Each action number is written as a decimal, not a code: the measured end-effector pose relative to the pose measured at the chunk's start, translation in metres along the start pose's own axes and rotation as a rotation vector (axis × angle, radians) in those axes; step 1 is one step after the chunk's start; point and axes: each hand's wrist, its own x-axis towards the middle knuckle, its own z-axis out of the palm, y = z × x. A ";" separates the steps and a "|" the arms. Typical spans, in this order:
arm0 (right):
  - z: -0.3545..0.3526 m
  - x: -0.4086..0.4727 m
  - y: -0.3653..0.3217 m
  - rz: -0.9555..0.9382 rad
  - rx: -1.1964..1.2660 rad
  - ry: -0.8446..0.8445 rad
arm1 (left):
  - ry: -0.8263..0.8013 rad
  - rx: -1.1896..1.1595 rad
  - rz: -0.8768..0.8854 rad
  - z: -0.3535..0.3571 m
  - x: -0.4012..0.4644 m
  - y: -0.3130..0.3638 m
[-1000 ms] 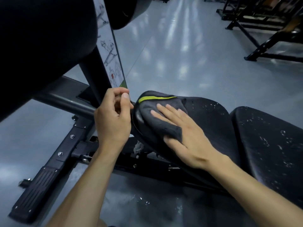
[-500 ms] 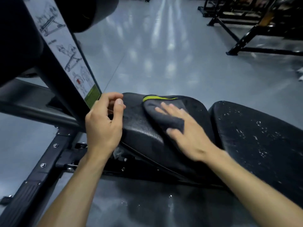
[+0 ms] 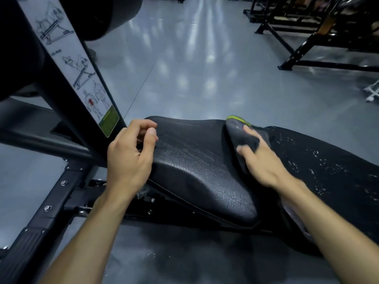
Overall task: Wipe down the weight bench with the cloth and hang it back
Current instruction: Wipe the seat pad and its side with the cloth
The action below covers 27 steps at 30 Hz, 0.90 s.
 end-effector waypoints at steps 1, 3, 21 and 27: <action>-0.002 0.028 -0.010 0.087 -0.017 -0.016 | -0.001 -0.003 -0.002 -0.002 -0.001 0.001; 0.001 0.069 -0.040 0.186 -0.123 -0.024 | 0.026 0.001 0.002 -0.008 -0.002 0.003; 0.053 0.092 -0.114 -0.202 -0.165 -0.123 | 0.165 -0.062 -0.037 -0.031 0.012 -0.013; 0.066 0.085 -0.127 -0.411 0.018 -0.283 | 0.245 -0.121 -0.017 -0.021 0.017 -0.026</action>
